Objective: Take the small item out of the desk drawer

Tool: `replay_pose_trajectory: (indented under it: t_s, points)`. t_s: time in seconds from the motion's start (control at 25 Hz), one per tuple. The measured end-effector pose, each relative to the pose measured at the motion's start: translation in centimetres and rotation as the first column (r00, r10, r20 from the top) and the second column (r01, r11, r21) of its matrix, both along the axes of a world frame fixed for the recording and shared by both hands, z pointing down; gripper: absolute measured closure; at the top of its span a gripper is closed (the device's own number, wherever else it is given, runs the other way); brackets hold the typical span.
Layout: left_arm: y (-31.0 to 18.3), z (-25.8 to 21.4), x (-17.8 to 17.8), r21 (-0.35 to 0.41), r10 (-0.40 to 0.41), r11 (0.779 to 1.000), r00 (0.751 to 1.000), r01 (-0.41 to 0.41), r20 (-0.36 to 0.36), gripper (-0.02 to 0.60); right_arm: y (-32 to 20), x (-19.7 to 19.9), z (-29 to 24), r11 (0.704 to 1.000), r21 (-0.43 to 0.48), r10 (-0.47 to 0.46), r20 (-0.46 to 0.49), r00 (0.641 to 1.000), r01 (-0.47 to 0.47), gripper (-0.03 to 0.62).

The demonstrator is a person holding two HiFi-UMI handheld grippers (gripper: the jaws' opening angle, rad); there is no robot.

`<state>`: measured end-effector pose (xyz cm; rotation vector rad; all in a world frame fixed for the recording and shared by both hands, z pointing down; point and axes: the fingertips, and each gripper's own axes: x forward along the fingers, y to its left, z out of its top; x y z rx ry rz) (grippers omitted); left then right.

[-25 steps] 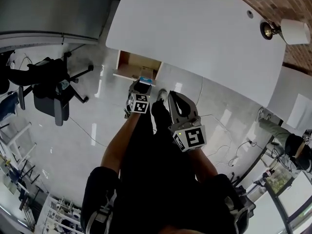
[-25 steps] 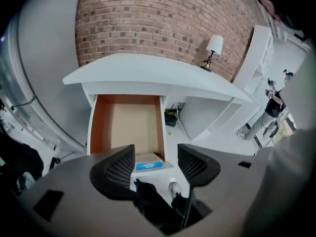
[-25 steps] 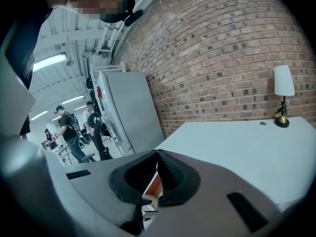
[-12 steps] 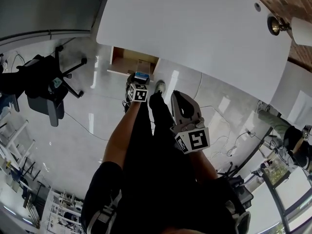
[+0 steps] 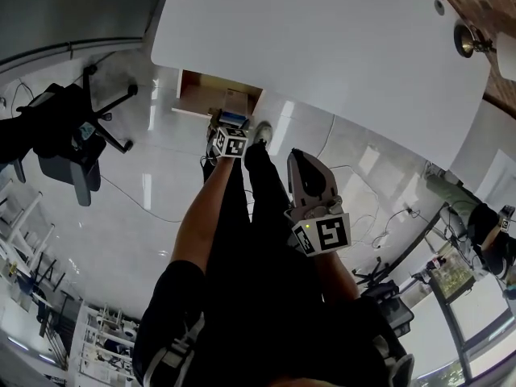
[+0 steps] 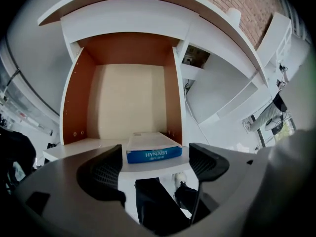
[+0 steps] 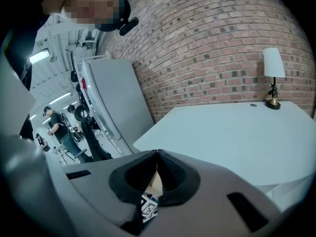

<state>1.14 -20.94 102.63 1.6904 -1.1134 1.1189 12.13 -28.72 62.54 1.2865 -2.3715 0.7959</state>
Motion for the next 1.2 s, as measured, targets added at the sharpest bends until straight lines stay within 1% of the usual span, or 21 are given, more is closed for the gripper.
replay_pose_trajectory:
  t_s: [0.24, 0.4, 0.52, 0.64, 0.72, 0.76, 0.88, 0.96, 1.08, 1.2]
  points:
    - [-0.7, 1.0, 0.1, -0.029, 0.015, 0.999, 0.998, -0.014, 0.060, 0.156, -0.2, 0.6, 0.8, 1.000, -0.019, 0.022, -0.001, 1.000, -0.022, 0.568]
    - [-0.5, 1.8, 0.3, -0.049, 0.005, 0.999, 0.998, -0.002, 0.065, 0.156, -0.2, 1.2, 1.0, 0.999, -0.028, 0.033, -0.005, 0.999, -0.033, 0.568]
    - [-0.7, 2.0, 0.4, -0.038, -0.003, 0.999, 0.997, 0.005, 0.073, 0.158, -0.3, 1.7, 1.2, 0.999, -0.030, 0.040, -0.007, 0.999, -0.040, 0.568]
    - [-0.7, 2.2, 0.3, -0.033, 0.001, 0.999, 0.997, 0.002, 0.073, 0.158, -0.5, 2.1, 1.2, 0.998, -0.029, 0.049, -0.009, 0.999, -0.049, 0.568]
    - [-0.6, 2.2, 0.2, -0.040, 0.002, 0.999, 0.997, 0.001, 0.073, 0.161, -0.5, 2.4, 1.2, 0.998, -0.028, 0.054, -0.011, 0.998, -0.054, 0.568]
    - [-0.6, 2.2, 0.2, -0.045, 0.002, 0.999, 0.997, 0.001, 0.074, 0.176, -0.5, 2.5, 1.1, 0.998, -0.027, 0.056, -0.012, 0.998, -0.056, 0.568]
    - [-0.6, 1.9, 0.0, -0.061, 0.001, 0.998, 0.998, 0.003, 0.067, 0.180, -0.6, 3.0, 0.8, 0.998, -0.018, 0.064, -0.013, 0.998, -0.064, 0.568]
    - [-0.7, 1.5, -0.1, -0.061, -0.019, 0.998, 0.998, 0.023, 0.059, 0.181, -0.5, 3.5, 0.3, 0.997, -0.009, 0.071, -0.013, 0.997, -0.071, 0.568]
    - [-0.6, 0.5, -0.4, -0.042, -0.054, 0.998, 0.998, 0.056, 0.041, 0.183, -0.3, 4.3, -0.3, 0.997, 0.006, 0.081, -0.014, 0.997, -0.081, 0.568]
    - [-0.1, -1.0, -0.8, -0.022, -0.074, 0.997, 0.997, 0.075, 0.038, 0.184, 0.1, 4.9, -1.0, 0.996, 0.023, 0.090, -0.014, 0.996, -0.090, 0.568]
